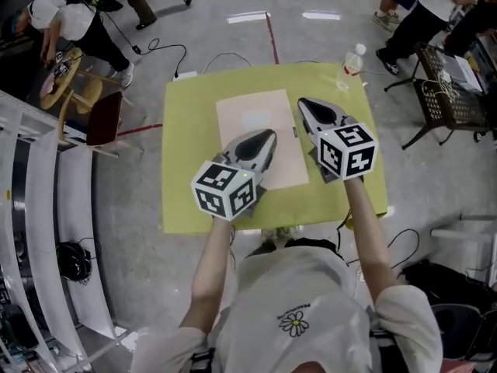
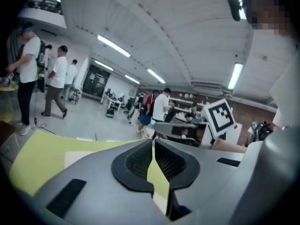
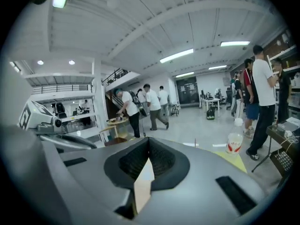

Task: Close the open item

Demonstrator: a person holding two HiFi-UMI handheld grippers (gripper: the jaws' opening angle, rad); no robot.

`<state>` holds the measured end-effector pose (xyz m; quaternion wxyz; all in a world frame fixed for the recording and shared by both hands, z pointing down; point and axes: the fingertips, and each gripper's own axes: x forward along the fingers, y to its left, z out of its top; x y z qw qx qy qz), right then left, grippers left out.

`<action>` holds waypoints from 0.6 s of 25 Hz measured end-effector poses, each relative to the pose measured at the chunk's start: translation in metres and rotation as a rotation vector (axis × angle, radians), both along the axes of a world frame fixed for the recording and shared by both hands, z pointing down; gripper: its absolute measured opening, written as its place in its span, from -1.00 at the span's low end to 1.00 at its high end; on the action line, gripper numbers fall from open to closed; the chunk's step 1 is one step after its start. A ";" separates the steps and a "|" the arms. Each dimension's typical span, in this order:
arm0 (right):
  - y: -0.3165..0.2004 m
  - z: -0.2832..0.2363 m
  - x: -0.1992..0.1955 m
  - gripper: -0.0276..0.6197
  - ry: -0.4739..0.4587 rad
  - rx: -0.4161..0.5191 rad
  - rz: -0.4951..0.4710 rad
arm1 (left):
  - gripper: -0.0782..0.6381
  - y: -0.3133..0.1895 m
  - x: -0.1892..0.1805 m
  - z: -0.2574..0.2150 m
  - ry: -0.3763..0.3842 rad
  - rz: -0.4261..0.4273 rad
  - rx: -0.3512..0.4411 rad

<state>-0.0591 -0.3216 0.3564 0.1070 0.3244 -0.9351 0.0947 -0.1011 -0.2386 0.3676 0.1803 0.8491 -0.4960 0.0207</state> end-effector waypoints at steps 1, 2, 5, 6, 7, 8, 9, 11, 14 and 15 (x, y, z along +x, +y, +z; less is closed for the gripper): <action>0.005 -0.013 0.002 -0.88 -0.025 0.027 0.006 | -0.71 0.002 -0.008 -0.017 0.044 -0.049 0.039; 0.011 -0.024 0.004 -0.88 -0.046 0.054 0.011 | -0.73 0.006 -0.015 -0.033 0.098 -0.097 0.078; 0.028 -0.054 0.011 -0.88 -0.083 0.157 0.022 | -0.73 0.019 -0.038 -0.076 0.259 -0.237 0.187; 0.034 -0.063 0.013 -0.88 -0.092 0.191 0.029 | -0.74 0.024 -0.046 -0.085 0.250 -0.301 0.226; 0.042 -0.070 0.015 -0.88 -0.105 0.221 0.035 | -0.74 0.029 -0.054 -0.092 0.194 -0.373 0.268; 0.049 -0.076 0.017 -0.88 -0.119 0.249 0.041 | -0.74 0.035 -0.061 -0.096 0.103 -0.447 0.309; 0.057 -0.080 0.019 -0.88 -0.128 0.282 0.049 | -0.74 0.041 -0.066 -0.096 -0.001 -0.512 0.345; 0.069 -0.083 0.023 -0.88 -0.119 0.377 0.080 | -0.74 0.051 -0.069 -0.094 -0.135 -0.591 0.392; 0.082 -0.079 0.028 -0.88 -0.103 0.486 0.150 | -0.74 0.059 -0.070 -0.090 -0.140 -0.620 0.404; 0.087 -0.075 0.031 -0.88 -0.112 0.476 0.167 | -0.74 0.060 -0.071 -0.089 -0.145 -0.626 0.404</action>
